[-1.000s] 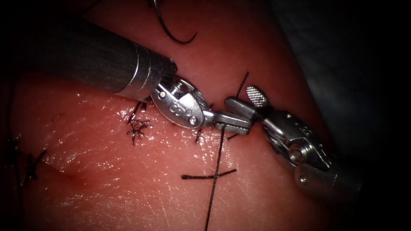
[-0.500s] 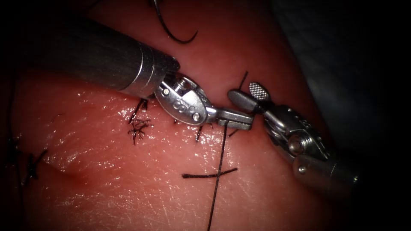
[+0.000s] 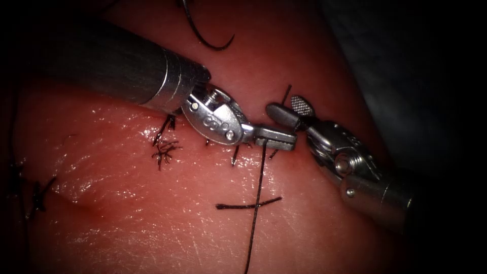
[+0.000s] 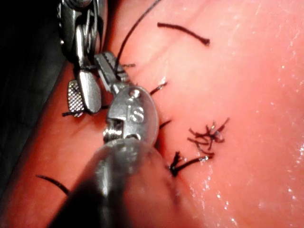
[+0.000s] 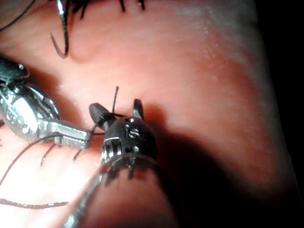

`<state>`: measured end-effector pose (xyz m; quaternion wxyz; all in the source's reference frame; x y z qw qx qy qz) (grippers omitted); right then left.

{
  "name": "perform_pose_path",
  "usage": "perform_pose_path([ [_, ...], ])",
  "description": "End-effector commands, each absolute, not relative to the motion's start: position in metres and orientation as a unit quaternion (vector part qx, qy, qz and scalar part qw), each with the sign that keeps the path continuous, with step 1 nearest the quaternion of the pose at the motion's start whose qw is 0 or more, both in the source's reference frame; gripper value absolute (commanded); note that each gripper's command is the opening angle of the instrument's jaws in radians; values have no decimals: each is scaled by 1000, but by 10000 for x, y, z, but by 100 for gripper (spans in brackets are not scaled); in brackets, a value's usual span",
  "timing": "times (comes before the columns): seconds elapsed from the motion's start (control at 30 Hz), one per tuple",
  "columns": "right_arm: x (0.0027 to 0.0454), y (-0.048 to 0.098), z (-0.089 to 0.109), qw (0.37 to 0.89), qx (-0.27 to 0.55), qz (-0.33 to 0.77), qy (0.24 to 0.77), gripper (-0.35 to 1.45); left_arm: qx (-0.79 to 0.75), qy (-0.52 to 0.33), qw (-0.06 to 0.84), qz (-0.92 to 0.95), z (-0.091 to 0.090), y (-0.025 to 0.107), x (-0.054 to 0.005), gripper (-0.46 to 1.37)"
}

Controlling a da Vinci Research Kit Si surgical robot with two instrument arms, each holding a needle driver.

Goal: Wound Closure
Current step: Grab the short tail with the right gripper

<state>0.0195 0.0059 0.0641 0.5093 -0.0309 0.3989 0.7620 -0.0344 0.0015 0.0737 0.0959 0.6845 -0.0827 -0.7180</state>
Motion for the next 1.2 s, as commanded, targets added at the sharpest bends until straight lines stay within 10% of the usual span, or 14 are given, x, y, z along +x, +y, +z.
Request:
perform_pose_path([
  [0.03, 197, 60, 639, 507, -31, 762, 402, 81, 684, -80, 98, -718, 739, 16, -344, -35],
  [0.43, 223, 59, 639, 509, -31, 760, 404, 69, 684, -78, 98, -718, 741, 13, -340, -35],
  [0.73, 225, 59, 639, 523, -41, 750, 403, 10, 685, -77, 99, -717, 740, 12, -339, -35],
  [0.8, 225, 59, 639, 530, -45, 745, 403, -35, 685, -77, 99, -717, 740, 12, -339, -35],
  [1.2, 239, 51, 633, 535, -33, 740, 406, -35, 684, -78, 98, -718, 741, 13, -340, -35],
])
